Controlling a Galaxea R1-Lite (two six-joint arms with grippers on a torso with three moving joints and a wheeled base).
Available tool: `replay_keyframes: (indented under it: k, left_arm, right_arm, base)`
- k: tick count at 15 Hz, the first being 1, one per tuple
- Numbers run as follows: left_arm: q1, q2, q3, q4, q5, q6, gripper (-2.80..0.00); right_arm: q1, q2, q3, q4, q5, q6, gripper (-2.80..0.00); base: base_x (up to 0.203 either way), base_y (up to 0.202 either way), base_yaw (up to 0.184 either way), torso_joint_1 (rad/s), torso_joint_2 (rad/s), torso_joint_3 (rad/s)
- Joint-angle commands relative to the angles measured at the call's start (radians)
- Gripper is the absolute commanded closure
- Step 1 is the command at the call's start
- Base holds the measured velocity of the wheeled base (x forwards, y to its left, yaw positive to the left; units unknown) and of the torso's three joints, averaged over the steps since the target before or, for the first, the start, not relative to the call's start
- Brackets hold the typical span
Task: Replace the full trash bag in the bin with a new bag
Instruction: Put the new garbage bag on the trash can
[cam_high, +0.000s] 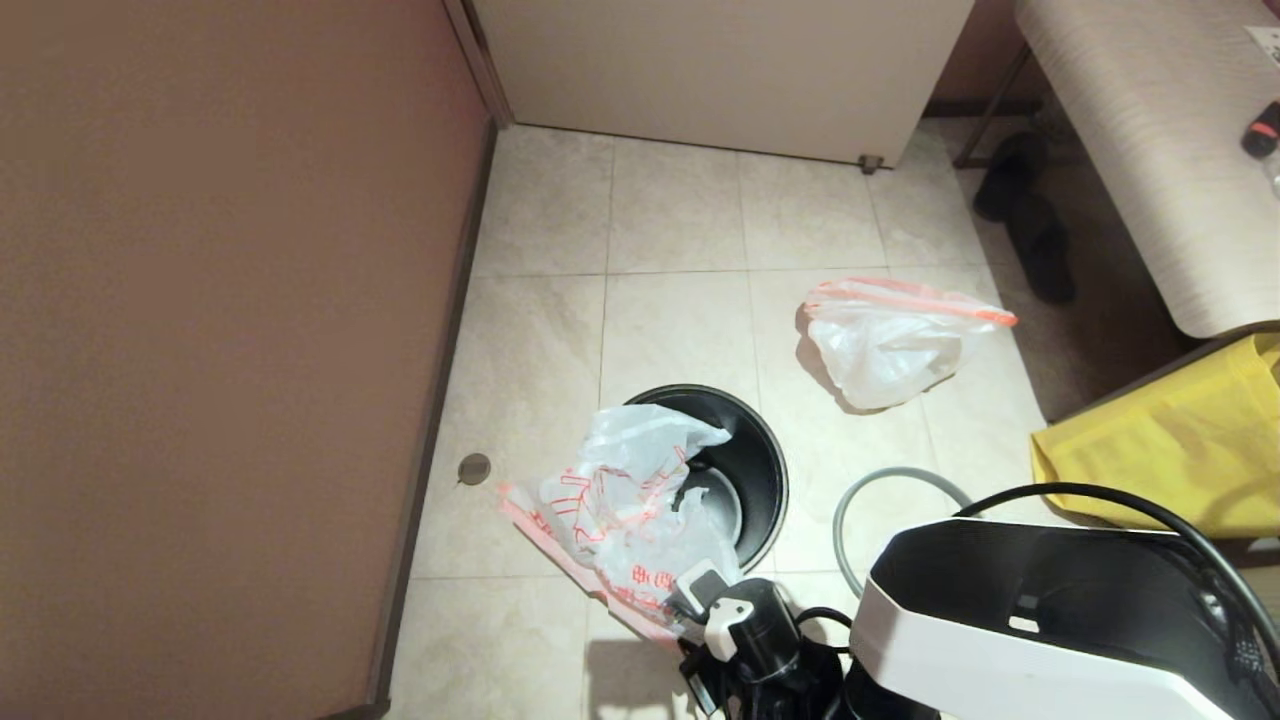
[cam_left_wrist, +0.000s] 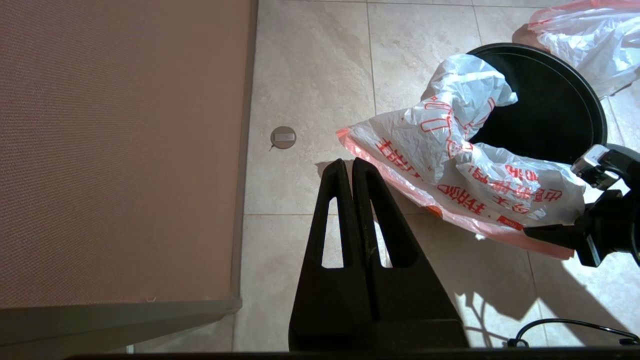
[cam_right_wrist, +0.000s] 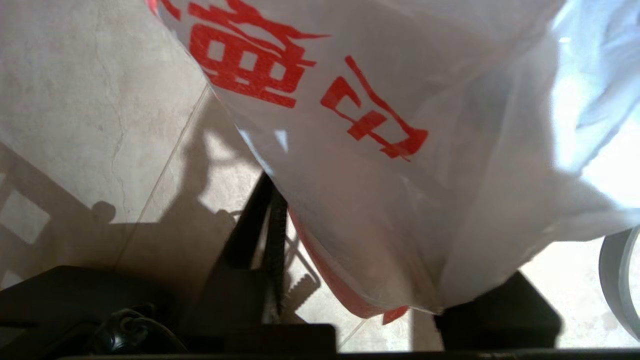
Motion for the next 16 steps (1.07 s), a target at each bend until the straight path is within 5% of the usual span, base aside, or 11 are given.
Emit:
replay_keyframes:
  k: [1, 7, 16]
  left_arm:
    - [0.000, 0.001, 0.000, -0.001, 0.001, 0.000, 0.00]
    - [0.000, 0.001, 0.000, -0.001, 0.001, 0.000, 0.00]
    - [0.000, 0.001, 0.000, -0.001, 0.001, 0.000, 0.00]
  right_arm:
    - [0.002, -0.006, -0.002, -0.004, -0.003, -0.005, 0.00]
    - [0.006, -0.148, 0.141, -0.005, -0.006, 0.014, 0.00]
    - [0.012, -0.440, 0.184, 0.049, -0.006, 0.183, 0.00]
  base:
    - [0.000, 0.000, 0.000, 0.000, 0.00, 0.000]
    - [0.000, 0.000, 0.000, 0.000, 0.00, 0.000]
    - [0.000, 0.000, 0.000, 0.000, 0.00, 0.000]
